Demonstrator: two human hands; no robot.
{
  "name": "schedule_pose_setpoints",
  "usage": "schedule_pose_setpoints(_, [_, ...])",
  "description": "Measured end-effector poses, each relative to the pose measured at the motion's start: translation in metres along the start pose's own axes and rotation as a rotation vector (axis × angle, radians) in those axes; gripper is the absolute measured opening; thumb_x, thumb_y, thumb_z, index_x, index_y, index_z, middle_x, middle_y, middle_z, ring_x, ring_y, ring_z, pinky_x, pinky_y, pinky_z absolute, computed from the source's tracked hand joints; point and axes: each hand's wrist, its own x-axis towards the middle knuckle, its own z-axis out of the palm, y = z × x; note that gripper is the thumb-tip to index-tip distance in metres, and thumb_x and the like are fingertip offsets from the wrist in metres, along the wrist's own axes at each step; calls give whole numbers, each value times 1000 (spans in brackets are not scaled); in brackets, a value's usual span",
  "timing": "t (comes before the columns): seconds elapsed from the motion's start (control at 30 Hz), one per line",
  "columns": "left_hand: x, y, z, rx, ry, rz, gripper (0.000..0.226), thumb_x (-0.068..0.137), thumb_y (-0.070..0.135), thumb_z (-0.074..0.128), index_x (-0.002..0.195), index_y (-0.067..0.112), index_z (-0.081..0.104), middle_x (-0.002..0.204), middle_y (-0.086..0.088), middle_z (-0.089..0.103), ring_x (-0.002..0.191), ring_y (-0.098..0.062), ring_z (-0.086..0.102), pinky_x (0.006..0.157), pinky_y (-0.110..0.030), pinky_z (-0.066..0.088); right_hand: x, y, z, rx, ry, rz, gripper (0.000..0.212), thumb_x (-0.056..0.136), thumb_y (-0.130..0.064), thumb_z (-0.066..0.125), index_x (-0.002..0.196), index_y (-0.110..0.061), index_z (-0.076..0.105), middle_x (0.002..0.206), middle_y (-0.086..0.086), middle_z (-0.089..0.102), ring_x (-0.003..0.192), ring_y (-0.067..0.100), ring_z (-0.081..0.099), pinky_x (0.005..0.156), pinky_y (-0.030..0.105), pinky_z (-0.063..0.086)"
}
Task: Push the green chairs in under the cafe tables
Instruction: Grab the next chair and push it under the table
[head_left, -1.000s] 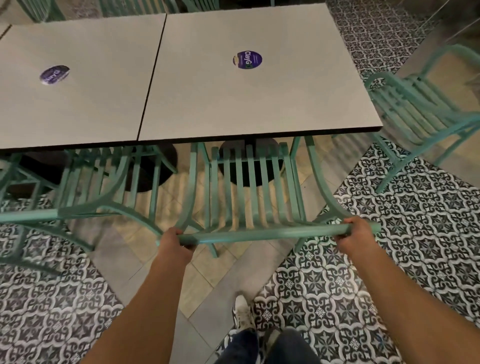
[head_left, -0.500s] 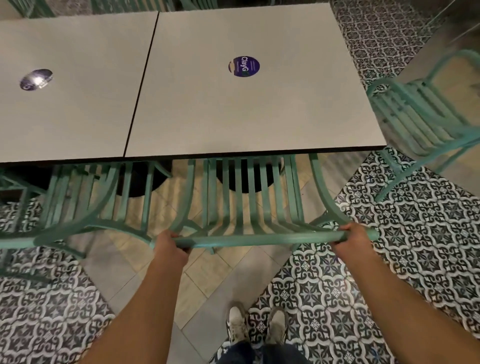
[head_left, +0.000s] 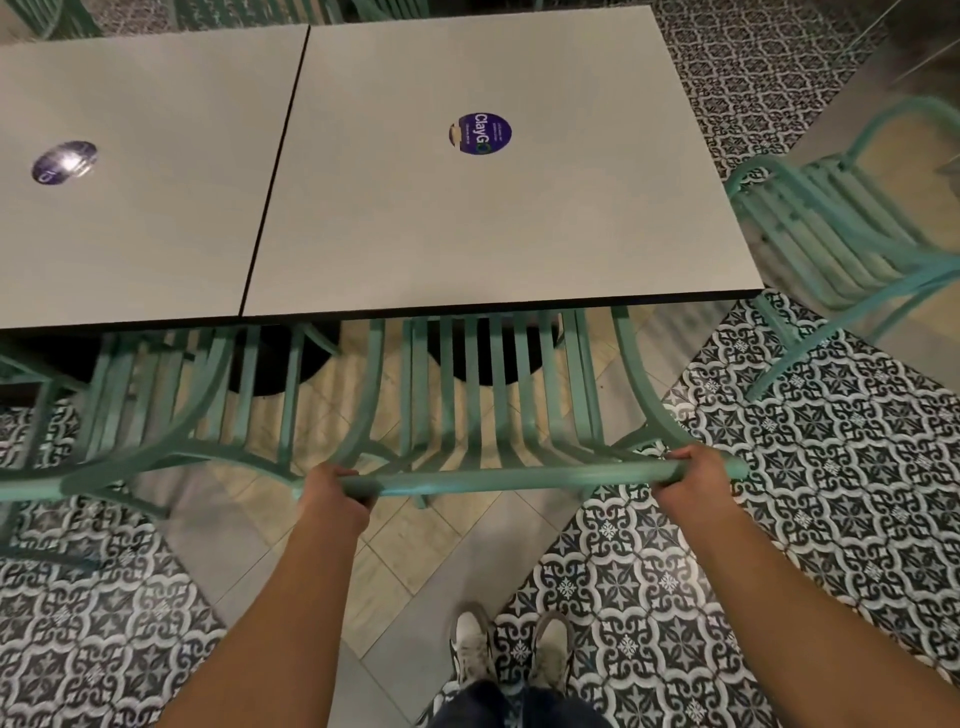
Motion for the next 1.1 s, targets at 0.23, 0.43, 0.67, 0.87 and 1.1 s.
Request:
schedule_pose_setpoints(0.23, [-8, -1, -21, 147, -193, 65, 39, 89, 20, 62, 122, 6, 46, 118, -18, 51, 101, -33, 55, 82, -46, 53, -6, 3, -11, -60, -68, -40, 31, 88, -15, 58, 118, -10, 51, 117, 11, 53, 95, 25, 58, 83, 37, 53])
schedule_pose_setpoints(0.43, [7, -2, -50, 805, -54, 757, 78, 80, 51, 65, 141, 14, 33, 129, -13, 52, 119, -34, 51, 101, -54, 43, -28, 7, -61, -492, 35, -652, 79, 90, -41, 61, 151, -28, 14, 151, 9, 35, 134, 33, 38, 106, 51, 35])
schedule_pose_setpoints(0.67, [-51, -42, 24, 1796, -87, 1476, 50, 92, 46, 48, 133, 19, 52, 139, -7, 49, 134, -28, 36, 114, -50, 19, -30, -13, -117, -1090, 43, -982, 75, 91, -48, 52, 152, -31, 13, 157, 1, 23, 143, 25, 27, 113, 49, 26])
schedule_pose_setpoints(0.87, [-135, -127, 106, 2078, -501, 1776, 51, 94, 42, 42, 140, 22, 45, 141, 1, 48, 127, -22, 45, 106, -38, 34, -31, -73, -153, -1299, 23, -1035, 70, 93, -56, 44, 152, -29, 17, 156, 6, 26, 143, 26, 26, 115, 47, 20])
schedule_pose_setpoints(1.1, [-242, -249, 205, 2174, -849, 2106, 53, 90, 45, 45, 138, 22, 47, 131, 2, 55, 117, -23, 53, 100, -38, 41, -41, -176, -225, -1356, 150, -1148, 68, 92, -49, 51, 150, -25, 24, 150, 2, 36, 133, 19, 39, 109, 34, 29])
